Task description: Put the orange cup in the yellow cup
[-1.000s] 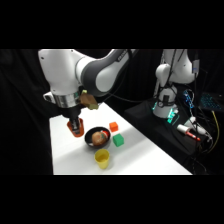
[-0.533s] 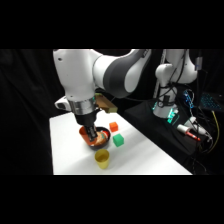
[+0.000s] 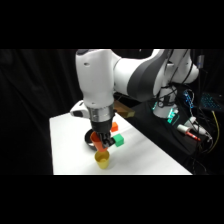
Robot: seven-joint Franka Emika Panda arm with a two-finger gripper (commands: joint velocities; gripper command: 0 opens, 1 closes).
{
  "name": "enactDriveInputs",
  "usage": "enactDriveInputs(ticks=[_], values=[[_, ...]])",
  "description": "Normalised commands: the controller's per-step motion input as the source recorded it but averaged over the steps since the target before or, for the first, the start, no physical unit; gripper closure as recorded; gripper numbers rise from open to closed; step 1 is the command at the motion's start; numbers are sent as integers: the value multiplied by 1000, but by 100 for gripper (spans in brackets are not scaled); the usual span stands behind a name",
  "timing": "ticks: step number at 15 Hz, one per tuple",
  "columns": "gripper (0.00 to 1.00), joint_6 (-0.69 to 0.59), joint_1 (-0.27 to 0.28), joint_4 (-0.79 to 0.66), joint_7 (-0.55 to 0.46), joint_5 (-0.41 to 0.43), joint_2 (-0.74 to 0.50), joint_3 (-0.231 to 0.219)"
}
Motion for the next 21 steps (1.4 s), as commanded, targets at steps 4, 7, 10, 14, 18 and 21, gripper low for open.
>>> enactDriveInputs(ticks=[4,7,10,14,18,21], values=[[96,254,21,-225,-66,-109,-121,33],[96,239,6,-171,-66,-124,-72,14],[96,239,-3,-107,-73,-123,-26,2],[96,206,-6,-19,-75,-123,32,-25],[96,135,-17,49,-90,-101,62,-34],[96,108,-25,78,-100,-87,61,-27]])
